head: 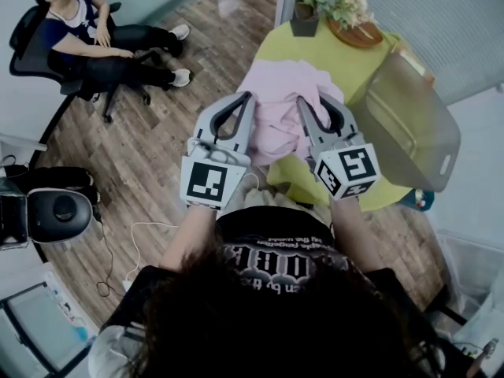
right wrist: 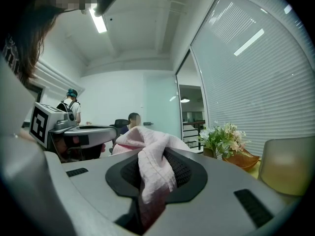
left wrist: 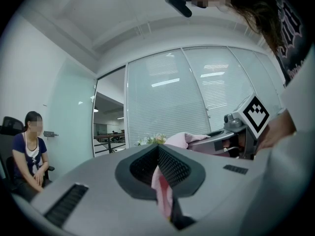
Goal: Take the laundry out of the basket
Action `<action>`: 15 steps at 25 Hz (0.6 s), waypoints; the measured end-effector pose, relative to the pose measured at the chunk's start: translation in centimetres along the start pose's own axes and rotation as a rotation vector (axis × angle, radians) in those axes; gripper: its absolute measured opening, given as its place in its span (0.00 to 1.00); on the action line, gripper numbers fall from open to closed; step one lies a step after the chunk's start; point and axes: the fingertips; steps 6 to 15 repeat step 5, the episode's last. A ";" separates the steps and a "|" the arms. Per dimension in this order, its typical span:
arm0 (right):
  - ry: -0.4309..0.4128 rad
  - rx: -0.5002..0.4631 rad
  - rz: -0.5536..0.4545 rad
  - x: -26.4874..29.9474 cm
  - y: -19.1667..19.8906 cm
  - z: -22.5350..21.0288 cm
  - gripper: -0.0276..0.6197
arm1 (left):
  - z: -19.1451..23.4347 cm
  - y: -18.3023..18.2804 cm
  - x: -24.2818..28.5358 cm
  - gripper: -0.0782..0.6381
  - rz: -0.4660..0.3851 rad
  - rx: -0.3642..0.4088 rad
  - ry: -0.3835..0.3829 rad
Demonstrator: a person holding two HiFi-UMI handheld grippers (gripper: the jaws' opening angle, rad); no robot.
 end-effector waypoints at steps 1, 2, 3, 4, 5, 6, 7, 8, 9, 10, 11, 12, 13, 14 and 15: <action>0.001 -0.001 0.001 0.0 0.0 -0.1 0.19 | 0.0 0.1 0.0 0.11 0.001 0.001 0.000; 0.002 -0.001 0.002 0.1 0.1 -0.1 0.19 | 0.0 0.1 0.1 0.11 0.001 0.002 0.001; 0.003 -0.001 0.003 0.1 0.1 -0.1 0.19 | 0.0 0.1 0.1 0.11 0.001 0.004 0.001; 0.003 -0.001 0.003 0.0 0.1 -0.1 0.19 | 0.0 0.1 0.0 0.11 -0.001 0.005 0.001; 0.004 -0.001 0.004 0.0 0.1 -0.1 0.19 | 0.0 0.1 0.0 0.11 -0.002 0.007 0.001; 0.004 -0.001 0.004 0.0 0.1 -0.1 0.19 | 0.0 0.1 0.0 0.11 -0.002 0.007 0.001; 0.004 -0.001 0.004 0.0 0.1 -0.1 0.19 | 0.0 0.1 0.0 0.11 -0.002 0.007 0.001; 0.004 -0.001 0.004 0.0 0.1 -0.1 0.19 | 0.0 0.1 0.0 0.11 -0.002 0.007 0.001; 0.004 -0.001 0.004 0.0 0.1 -0.1 0.19 | 0.0 0.1 0.0 0.11 -0.002 0.007 0.001; 0.004 -0.001 0.004 0.0 0.1 -0.1 0.19 | 0.0 0.1 0.0 0.11 -0.002 0.007 0.001; 0.004 -0.001 0.004 0.0 0.1 -0.1 0.19 | 0.0 0.1 0.0 0.11 -0.002 0.007 0.001; 0.004 -0.001 0.004 0.0 0.1 -0.1 0.19 | 0.0 0.1 0.0 0.11 -0.002 0.007 0.001; 0.004 -0.001 0.004 0.0 0.1 -0.1 0.19 | 0.0 0.1 0.0 0.11 -0.002 0.007 0.001; 0.004 -0.001 0.004 0.0 0.1 -0.1 0.19 | 0.0 0.1 0.0 0.11 -0.002 0.007 0.001; 0.004 -0.001 0.004 0.0 0.1 -0.1 0.19 | 0.0 0.1 0.0 0.11 -0.002 0.007 0.001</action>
Point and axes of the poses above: the fingertips, and each gripper's own axes: x forward along the fingers, z to its left, y out of its underside, and after that the axes turned 7 degrees about -x, right-handed
